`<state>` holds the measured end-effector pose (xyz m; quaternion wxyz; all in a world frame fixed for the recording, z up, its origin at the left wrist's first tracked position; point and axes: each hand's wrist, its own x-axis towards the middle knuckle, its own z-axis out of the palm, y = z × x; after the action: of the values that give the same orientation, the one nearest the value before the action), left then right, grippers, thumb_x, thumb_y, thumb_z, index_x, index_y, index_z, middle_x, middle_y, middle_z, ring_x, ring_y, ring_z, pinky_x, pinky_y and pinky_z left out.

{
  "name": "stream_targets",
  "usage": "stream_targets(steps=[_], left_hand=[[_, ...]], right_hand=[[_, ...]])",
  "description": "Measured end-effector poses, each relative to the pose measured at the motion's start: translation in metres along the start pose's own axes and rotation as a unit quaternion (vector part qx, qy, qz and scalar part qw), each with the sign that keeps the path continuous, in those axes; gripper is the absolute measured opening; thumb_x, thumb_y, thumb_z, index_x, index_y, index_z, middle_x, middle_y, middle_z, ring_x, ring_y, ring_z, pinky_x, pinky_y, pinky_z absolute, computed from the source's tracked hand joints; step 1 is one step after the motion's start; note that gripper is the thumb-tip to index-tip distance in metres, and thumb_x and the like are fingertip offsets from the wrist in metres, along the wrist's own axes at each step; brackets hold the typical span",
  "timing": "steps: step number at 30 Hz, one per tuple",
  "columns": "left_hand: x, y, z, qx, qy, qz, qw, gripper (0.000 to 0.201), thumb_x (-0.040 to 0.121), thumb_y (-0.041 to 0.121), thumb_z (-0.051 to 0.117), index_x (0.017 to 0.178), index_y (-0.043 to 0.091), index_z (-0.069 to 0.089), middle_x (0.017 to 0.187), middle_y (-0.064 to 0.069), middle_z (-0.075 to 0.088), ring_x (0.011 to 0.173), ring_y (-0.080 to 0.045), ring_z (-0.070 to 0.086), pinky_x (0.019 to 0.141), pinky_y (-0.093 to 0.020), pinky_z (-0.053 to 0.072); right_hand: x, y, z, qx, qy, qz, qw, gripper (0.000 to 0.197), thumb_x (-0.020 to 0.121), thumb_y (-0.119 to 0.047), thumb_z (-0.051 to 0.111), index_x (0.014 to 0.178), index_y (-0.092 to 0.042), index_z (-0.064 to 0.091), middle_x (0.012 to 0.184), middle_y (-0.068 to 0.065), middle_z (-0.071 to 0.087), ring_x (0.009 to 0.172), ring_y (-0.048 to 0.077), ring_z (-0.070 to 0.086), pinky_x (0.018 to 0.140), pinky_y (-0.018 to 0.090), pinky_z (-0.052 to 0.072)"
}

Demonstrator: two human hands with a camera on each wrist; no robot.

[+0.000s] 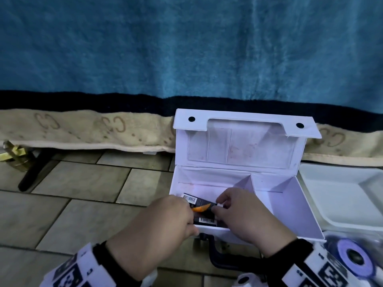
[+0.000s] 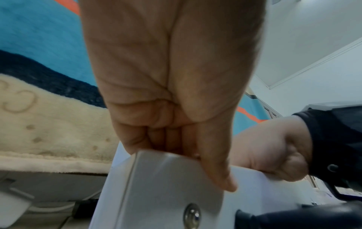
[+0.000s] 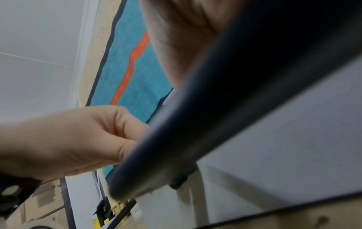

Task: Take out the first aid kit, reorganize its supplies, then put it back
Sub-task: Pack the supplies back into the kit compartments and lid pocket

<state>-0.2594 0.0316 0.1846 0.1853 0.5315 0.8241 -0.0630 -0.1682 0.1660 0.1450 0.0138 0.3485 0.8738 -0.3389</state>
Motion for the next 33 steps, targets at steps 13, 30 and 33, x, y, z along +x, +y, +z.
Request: stream_targets(steps=[13, 30, 33], left_hand=[[0.001, 0.001, 0.008, -0.118, 0.091, -0.019, 0.989, 0.031, 0.087, 0.035, 0.059, 0.117, 0.026, 0.059, 0.116, 0.01, 0.051, 0.107, -0.008, 0.049, 0.081, -0.017, 0.034], [0.003, 0.0, 0.005, -0.138, 0.078, -0.052, 0.986, 0.024, 0.083, 0.035, 0.065, 0.106, 0.028, 0.067, 0.108, 0.005, 0.063, 0.1, -0.013, 0.057, 0.082, -0.023, 0.045], [0.005, -0.002, 0.006, -0.149, 0.077, -0.053, 0.984, 0.021, 0.081, 0.035, 0.068, 0.102, 0.028, 0.069, 0.105, 0.005, 0.064, 0.096, -0.012, 0.058, 0.082, -0.023, 0.048]], right_hand=[[-0.005, 0.002, -0.006, 0.063, -0.049, -0.032, 0.996, 0.033, 0.087, -0.015, 0.061, 0.117, -0.028, 0.062, 0.099, -0.006, 0.068, 0.086, 0.007, 0.065, 0.07, 0.008, 0.042], [-0.002, 0.001, -0.001, 0.074, -0.028, -0.012, 0.997, 0.032, 0.089, -0.01, 0.05, 0.113, -0.023, 0.067, 0.109, 0.004, 0.066, 0.095, 0.02, 0.066, 0.091, 0.033, 0.052], [-0.002, 0.0, -0.001, 0.07, -0.02, -0.011, 0.997, 0.034, 0.088, -0.006, 0.049, 0.112, -0.021, 0.067, 0.11, 0.003, 0.064, 0.091, 0.02, 0.067, 0.088, 0.03, 0.053]])
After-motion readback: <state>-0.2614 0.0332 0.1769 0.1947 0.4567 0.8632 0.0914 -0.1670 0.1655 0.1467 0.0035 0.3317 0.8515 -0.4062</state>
